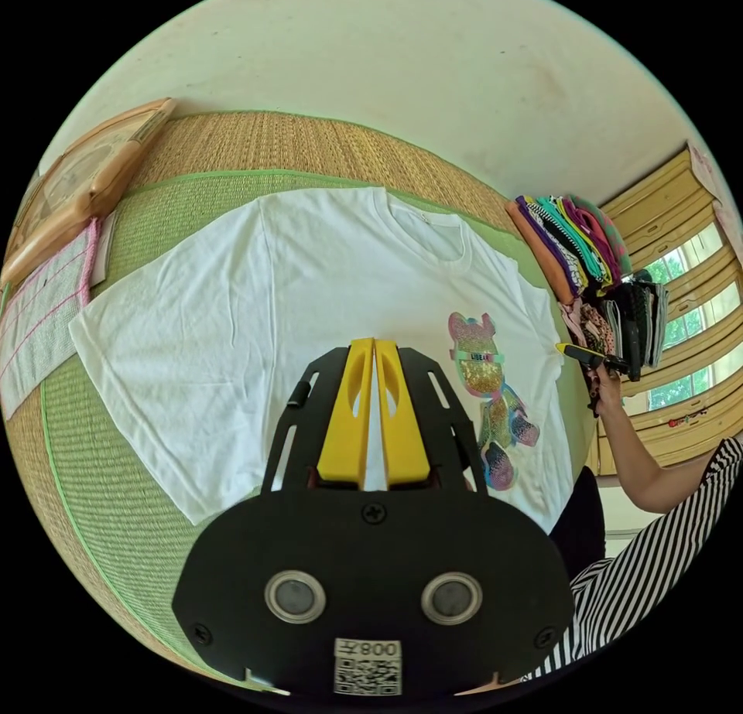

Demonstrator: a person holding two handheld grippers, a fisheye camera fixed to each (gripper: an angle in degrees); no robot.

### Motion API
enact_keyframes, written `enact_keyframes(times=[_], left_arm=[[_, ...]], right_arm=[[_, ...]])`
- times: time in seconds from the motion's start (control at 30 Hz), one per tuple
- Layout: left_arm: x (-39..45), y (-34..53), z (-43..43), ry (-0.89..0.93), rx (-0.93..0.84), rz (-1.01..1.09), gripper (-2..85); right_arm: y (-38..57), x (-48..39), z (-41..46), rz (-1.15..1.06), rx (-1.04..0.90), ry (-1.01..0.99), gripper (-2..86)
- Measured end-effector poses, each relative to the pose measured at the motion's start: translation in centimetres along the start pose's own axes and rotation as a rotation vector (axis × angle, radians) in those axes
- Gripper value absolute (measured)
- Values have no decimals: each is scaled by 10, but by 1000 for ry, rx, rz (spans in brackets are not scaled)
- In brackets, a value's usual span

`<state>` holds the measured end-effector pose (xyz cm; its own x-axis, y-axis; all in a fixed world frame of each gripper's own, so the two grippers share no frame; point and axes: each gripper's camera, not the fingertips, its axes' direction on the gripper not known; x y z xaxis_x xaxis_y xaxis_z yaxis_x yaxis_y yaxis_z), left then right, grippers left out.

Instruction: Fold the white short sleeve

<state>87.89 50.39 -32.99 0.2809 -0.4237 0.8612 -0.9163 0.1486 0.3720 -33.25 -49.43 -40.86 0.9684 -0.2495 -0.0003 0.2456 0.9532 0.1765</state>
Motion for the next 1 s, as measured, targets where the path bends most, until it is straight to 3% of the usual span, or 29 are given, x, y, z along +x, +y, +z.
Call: enact_keyframes(times=[0.3,0.57,1.0], left_arm=[[22,-11,-12,-18,42,23,1],[19,-54,7,-47,48,-22,1],[7,-47,-1,-128,77,-97,1]], right_arm=[[0,-5,-37,-49,89,-24,1],[-91,-43,1,-149,84,-165,1],[-160,-63,10,-204,65,-122,1]])
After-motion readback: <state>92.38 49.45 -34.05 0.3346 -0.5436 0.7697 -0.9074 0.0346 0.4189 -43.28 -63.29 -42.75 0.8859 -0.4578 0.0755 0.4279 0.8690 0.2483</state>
